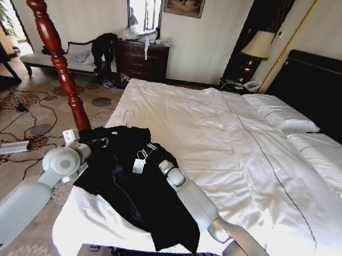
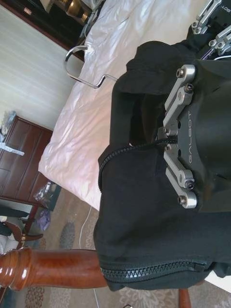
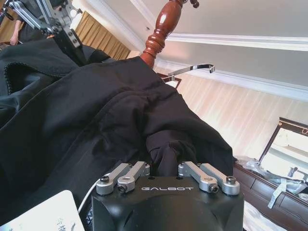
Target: Pick up the clothes from the bed and hang them on the clothes hanger.
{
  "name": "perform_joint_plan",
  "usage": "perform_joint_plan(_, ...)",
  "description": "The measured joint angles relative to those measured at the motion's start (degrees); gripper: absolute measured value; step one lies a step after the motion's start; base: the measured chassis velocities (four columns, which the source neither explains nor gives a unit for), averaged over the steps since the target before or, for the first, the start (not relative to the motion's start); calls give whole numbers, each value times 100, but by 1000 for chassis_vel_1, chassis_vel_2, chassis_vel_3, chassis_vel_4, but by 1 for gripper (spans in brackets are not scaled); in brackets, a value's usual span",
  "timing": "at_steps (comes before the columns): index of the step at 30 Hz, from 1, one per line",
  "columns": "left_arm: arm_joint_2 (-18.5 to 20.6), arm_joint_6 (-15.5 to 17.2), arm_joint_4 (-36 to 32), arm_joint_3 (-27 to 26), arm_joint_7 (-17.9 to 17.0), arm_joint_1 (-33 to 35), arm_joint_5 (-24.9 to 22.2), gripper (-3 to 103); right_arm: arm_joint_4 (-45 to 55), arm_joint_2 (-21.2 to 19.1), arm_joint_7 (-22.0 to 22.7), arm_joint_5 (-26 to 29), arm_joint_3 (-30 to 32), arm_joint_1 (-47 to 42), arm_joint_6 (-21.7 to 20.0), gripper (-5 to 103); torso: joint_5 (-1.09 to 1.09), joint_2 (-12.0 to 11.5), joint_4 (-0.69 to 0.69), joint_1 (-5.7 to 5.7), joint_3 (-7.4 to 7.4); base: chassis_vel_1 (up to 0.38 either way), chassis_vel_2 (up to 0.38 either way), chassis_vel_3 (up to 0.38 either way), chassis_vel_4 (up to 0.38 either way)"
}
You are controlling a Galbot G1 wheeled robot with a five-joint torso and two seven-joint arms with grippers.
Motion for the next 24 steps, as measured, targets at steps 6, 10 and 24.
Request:
perform_joint_plan(6, 36, -45, -38, -111, 79, 110, 48, 0, -28, 12, 0, 10, -6, 13, 6, 19, 0, 0, 0, 0, 0, 0, 0, 0, 0)
perform_joint_plan(10, 35, -58, -61, -163, 108, 167, 53, 0, -29, 12, 0, 12, -8, 17, 6, 19, 0, 0, 0, 0, 0, 0, 0, 0, 0)
perform_joint_plan(24, 342, -88, -1073, -620, 806, 953, 181, 0, -60, -6, 12, 12, 34, -26, 1, 19, 0, 0, 0, -1, -1, 0, 0, 0, 0)
